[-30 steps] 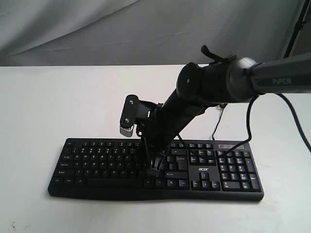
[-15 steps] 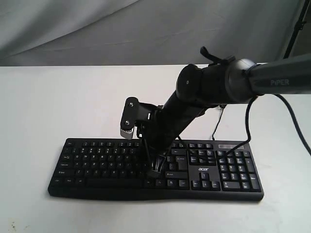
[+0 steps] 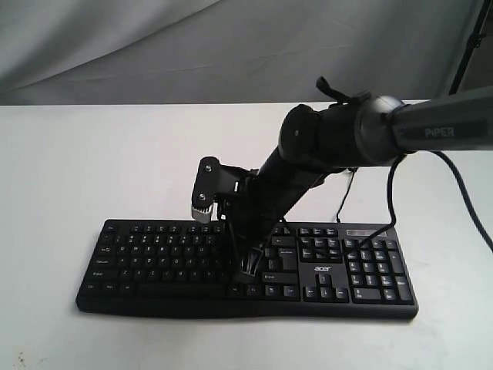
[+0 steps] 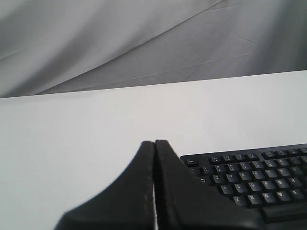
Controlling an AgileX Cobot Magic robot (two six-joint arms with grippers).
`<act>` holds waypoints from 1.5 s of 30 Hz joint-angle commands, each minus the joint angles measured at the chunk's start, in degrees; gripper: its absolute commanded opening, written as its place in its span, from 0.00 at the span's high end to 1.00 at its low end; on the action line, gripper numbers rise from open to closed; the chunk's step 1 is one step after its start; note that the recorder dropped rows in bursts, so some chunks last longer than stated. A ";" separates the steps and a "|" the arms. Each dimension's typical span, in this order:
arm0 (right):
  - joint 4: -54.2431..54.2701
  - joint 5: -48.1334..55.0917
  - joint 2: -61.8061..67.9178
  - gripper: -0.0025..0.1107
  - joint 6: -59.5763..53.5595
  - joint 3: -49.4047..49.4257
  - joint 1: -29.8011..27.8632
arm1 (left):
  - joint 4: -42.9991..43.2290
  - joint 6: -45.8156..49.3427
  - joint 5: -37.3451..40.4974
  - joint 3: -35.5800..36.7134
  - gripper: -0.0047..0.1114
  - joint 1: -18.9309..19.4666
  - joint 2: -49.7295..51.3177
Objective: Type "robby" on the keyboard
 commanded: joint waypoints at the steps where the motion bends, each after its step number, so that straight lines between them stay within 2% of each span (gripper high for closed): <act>1: -0.42 0.66 0.31 0.98 -0.85 -0.02 -0.17 | 0.27 -0.16 -0.31 0.25 0.96 -0.36 -0.20; 12: 0.95 -1.64 -2.89 0.98 -0.85 -0.02 1.03 | 0.27 -0.16 -0.31 0.25 0.96 -0.36 -0.20; 25: 7.51 -3.63 -2.41 0.98 -1.74 -0.37 7.76 | 0.27 -0.16 -0.31 0.25 0.96 -0.36 -0.20; 45: 10.35 -6.56 -0.09 0.98 -3.69 -0.37 8.30 | 0.27 -0.16 -0.31 0.25 0.96 -0.36 -0.20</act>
